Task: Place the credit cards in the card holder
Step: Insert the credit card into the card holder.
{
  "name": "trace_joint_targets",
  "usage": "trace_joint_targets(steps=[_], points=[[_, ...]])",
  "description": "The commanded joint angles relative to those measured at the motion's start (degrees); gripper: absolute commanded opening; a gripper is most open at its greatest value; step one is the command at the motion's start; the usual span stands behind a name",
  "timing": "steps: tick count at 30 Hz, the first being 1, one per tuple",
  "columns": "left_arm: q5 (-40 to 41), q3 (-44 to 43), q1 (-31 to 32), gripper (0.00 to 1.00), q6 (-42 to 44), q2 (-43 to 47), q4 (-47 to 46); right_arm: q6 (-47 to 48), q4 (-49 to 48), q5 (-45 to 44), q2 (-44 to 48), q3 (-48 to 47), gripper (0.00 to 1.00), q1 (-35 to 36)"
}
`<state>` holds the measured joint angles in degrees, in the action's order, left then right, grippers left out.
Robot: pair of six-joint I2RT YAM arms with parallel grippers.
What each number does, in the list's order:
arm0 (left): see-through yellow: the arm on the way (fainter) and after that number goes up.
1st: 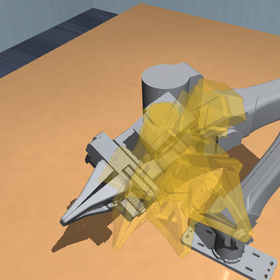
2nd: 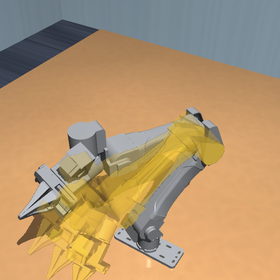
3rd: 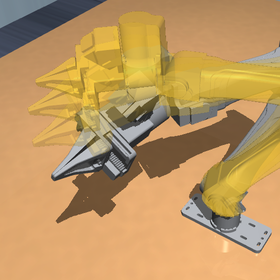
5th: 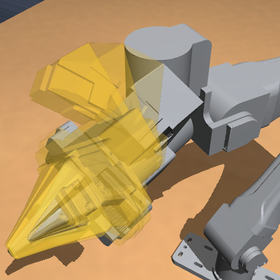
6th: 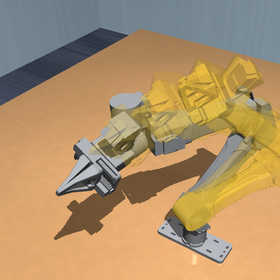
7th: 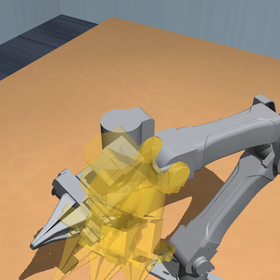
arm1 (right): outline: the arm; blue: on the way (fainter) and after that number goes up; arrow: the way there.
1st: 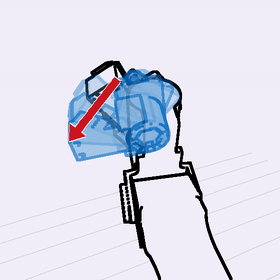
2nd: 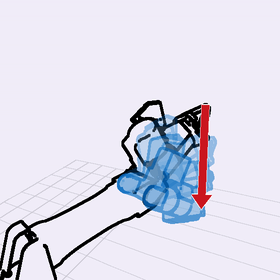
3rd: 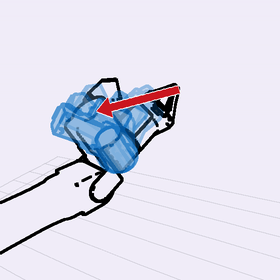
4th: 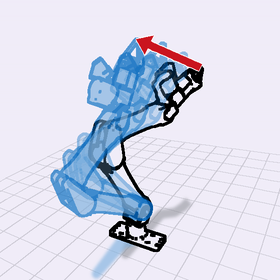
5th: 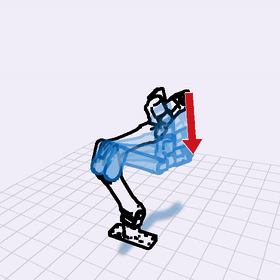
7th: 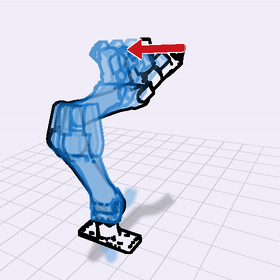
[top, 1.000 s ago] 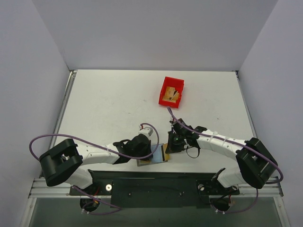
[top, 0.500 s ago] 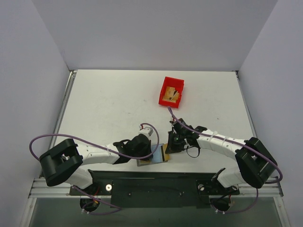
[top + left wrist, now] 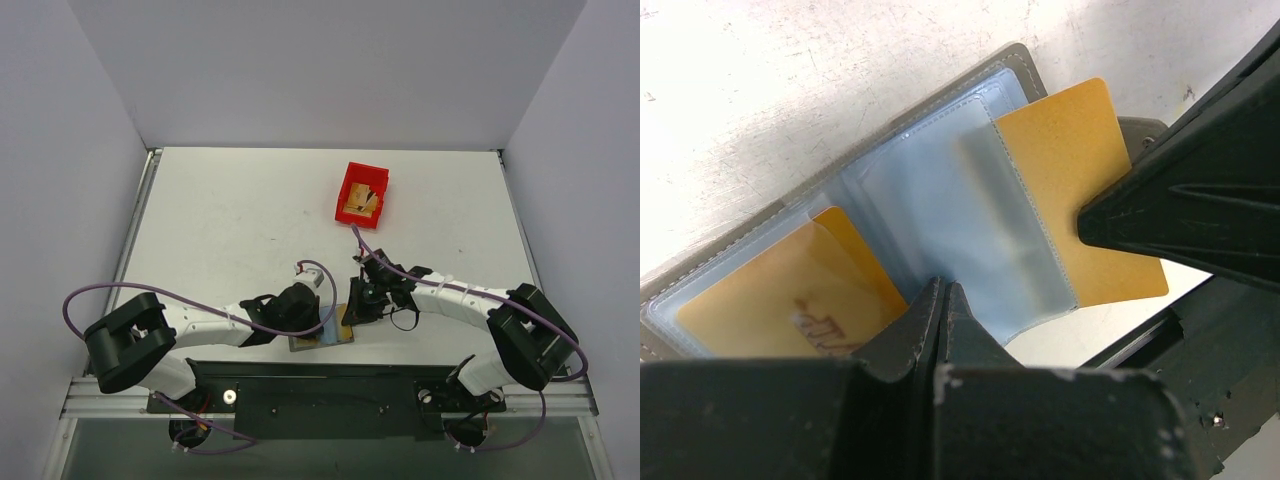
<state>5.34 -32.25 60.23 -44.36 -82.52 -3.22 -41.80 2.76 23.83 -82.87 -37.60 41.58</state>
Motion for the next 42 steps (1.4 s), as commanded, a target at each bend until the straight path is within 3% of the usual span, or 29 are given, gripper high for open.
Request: trace_joint_targets(steps=[1,7,14,24,42], points=[[-0.34,-0.35,0.07,0.0,0.59,-1.59,4.1,0.32,0.84,-0.2,-0.45,1.13,0.0,-0.1],[-2.09,-3.86,-0.11,0.0,1.11,0.95,2.17,0.4,-1.97,2.27,1.13,1.48,0.0,-0.1],[-1.39,-9.41,-0.72,0.0,3.14,6.22,7.7,-0.12,-2.24,2.88,2.09,1.74,0.0,-0.1],[-0.42,-5.11,-7.66,0.0,3.23,15.28,12.1,0.84,0.83,3.41,4.91,-1.68,0.0,-0.1],[5.29,-3.7,-13.55,0.0,1.03,18.27,21.76,2.16,3.56,6.31,0.08,-9.33,0.0,2.27]])
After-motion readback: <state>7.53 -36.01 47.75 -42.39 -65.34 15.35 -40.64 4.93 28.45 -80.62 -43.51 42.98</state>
